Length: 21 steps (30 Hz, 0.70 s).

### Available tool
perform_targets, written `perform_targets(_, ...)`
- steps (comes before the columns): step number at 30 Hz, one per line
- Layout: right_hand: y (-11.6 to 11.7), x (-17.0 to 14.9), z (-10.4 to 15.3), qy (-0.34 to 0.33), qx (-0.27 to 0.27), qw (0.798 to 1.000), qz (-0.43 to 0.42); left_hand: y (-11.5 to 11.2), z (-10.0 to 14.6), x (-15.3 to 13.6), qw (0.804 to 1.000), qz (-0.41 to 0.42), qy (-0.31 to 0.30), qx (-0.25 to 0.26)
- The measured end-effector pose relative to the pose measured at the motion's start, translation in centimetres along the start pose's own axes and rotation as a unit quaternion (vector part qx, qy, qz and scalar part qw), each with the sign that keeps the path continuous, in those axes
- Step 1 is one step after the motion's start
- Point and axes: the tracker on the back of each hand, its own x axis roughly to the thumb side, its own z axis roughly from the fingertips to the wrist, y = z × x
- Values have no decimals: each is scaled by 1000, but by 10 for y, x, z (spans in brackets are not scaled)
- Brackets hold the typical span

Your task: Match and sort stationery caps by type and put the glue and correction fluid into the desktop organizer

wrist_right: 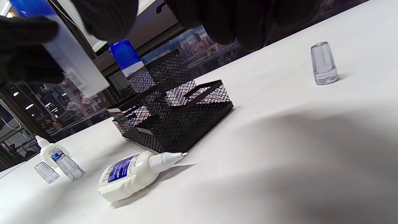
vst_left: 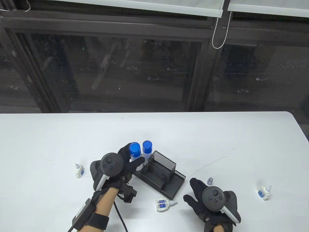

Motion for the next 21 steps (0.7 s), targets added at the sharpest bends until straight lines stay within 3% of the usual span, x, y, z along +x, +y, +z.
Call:
perform_targets(7, 0, 1, 1, -4, 0, 1000, 0, -30, -19, -17, 998, -21, 48, -27)
perform_targets(21, 3, 1, 0, -8, 10, 1000, 2, -53, -14, -28, 995, -50, 60, -54)
